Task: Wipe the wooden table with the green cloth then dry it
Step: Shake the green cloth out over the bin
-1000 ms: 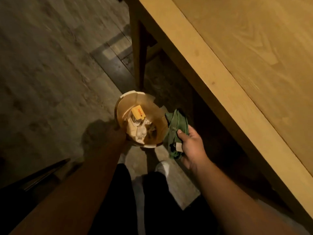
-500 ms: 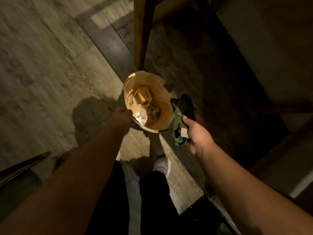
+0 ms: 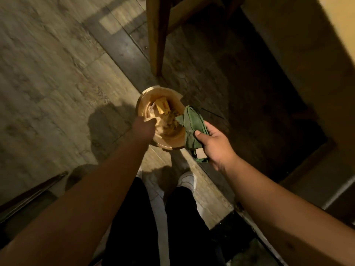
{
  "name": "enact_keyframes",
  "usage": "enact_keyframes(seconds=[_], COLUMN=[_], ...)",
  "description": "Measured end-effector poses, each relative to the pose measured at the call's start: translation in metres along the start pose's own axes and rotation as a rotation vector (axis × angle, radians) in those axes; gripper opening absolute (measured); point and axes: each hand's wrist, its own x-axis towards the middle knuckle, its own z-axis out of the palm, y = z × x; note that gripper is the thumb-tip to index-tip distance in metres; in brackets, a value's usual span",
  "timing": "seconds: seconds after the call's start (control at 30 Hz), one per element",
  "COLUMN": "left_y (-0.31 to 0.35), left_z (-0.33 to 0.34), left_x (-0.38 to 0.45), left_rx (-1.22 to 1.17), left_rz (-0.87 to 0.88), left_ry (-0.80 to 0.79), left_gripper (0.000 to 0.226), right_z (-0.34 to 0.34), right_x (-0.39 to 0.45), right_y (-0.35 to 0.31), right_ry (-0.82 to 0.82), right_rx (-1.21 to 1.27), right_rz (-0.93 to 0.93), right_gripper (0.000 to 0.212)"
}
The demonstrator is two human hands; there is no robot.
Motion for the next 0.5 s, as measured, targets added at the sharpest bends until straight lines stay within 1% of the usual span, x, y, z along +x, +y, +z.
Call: enact_keyframes(seconds=[0.1, 0.17, 0.2, 0.23, 0.27, 0.33, 0.37, 0.43, 0.47, 0.5], left_y=[0.049, 0.08, 0.093, 0.104, 0.115, 0.135, 0.141, 0.149, 0.153, 0.157], left_z=[0.001, -0.007, -0.014, -0.021, -0.029, -0.046, -0.054, -0.07, -0.077, -0.084], left_x=[-0.055, -0.089, -0.105, -0.118, -0.136, -0.173, -0.191, -0.225, -0.242, -0.261], left_rx=[0.046, 0.063, 0.09, 0.14, 0.192, 0.285, 0.348, 0.427, 0.441, 0.472], left_rz=[0.196, 0.228, 0.237, 0.25, 0.243, 0.177, 0.177, 0.223, 0.251, 0.288], left_ry=[-0.277, -0.416, -0.458, -0.484, -0.502, -0.508, -0.506, -0.5, -0.507, -0.502], left_gripper=[0.034, 0.024, 0.023, 0.028, 0.038, 0.061, 0.059, 0.03, 0.024, 0.026], right_z=[0.011, 0.017, 0.018, 0.019, 0.02, 0.02, 0.02, 0.017, 0.014, 0.012], right_x=[-0.031, -0.057, -0.072, -0.088, -0.104, -0.14, -0.158, -0.195, -0.215, -0.234], right_y=[-0.02, -0.038, -0.049, -0.059, -0.069, -0.09, -0.099, -0.117, -0.127, -0.136], right_ry=[-0.057, -0.127, -0.158, -0.181, -0.198, -0.208, -0.211, -0.217, -0.206, -0.198], right_rx=[-0.218, -0.346, -0.415, -0.489, -0.583, -0.835, -0.953, -1.149, -1.24, -1.314], right_rz=[-0.135, -0.198, -0.233, -0.275, -0.33, -0.513, -0.627, -0.85, -0.969, -1.085], right_gripper=[0.037, 0.039, 0.039, 0.038, 0.038, 0.042, 0.046, 0.05, 0.047, 0.043])
